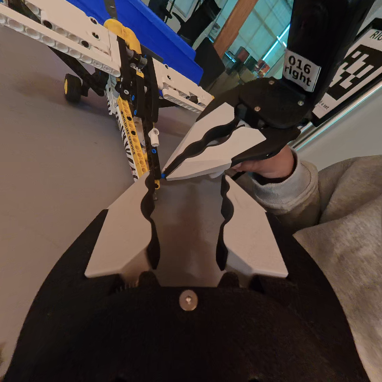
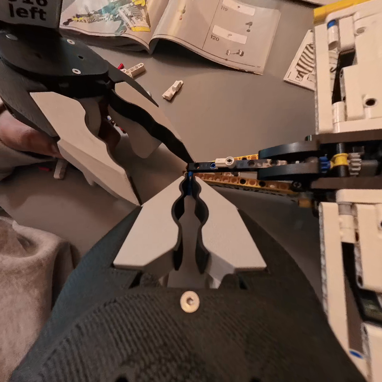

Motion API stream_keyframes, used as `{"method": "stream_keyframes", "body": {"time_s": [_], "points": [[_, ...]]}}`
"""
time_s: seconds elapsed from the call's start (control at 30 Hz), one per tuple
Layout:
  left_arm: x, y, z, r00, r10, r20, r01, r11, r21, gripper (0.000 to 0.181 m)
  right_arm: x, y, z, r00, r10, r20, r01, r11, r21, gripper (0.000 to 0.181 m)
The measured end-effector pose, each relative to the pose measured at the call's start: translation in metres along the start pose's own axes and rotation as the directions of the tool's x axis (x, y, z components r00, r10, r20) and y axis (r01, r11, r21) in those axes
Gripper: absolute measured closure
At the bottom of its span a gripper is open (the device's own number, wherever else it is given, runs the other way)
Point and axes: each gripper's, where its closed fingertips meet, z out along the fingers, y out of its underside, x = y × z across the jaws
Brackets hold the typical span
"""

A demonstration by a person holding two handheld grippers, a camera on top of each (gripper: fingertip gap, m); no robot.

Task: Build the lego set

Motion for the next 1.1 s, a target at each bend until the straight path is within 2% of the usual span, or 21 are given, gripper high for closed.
{"method": "stream_keyframes", "body": {"time_s": [0.23,0.47,0.67,0.8,0.93,1.1], "points": [[-0.001,0.002,0.001,0.999,0.029,0.026,-0.028,0.999,-0.022,0.117,0.000,0.001,0.002,0.984,0.094,0.148,-0.079,0.991,-0.104,0.180],[-0.005,0.004,0.001,0.996,0.037,0.076,-0.035,0.999,-0.028,0.120,0.000,0.000,0.005,0.960,0.189,0.208,-0.156,0.974,-0.163,0.180],[-0.007,0.007,0.003,0.993,0.050,0.108,-0.045,0.998,-0.050,0.122,0.001,0.001,0.005,0.941,0.243,0.234,-0.212,0.966,-0.151,0.181],[-0.007,0.009,0.003,0.995,0.026,0.092,-0.020,0.998,-0.064,0.124,0.000,-0.004,0.006,0.965,0.133,0.225,-0.114,0.989,-0.096,0.181],[-0.013,0.005,0.002,0.992,0.029,0.127,-0.024,0.999,-0.044,0.126,0.002,-0.007,0.010,0.990,0.016,0.142,-0.006,0.997,-0.075,0.181],[-0.009,0.002,0.000,0.995,0.029,0.095,-0.026,0.999,-0.032,0.126,0.001,-0.007,0.007,0.992,0.024,0.126,-0.018,0.999,-0.051,0.181]]}}
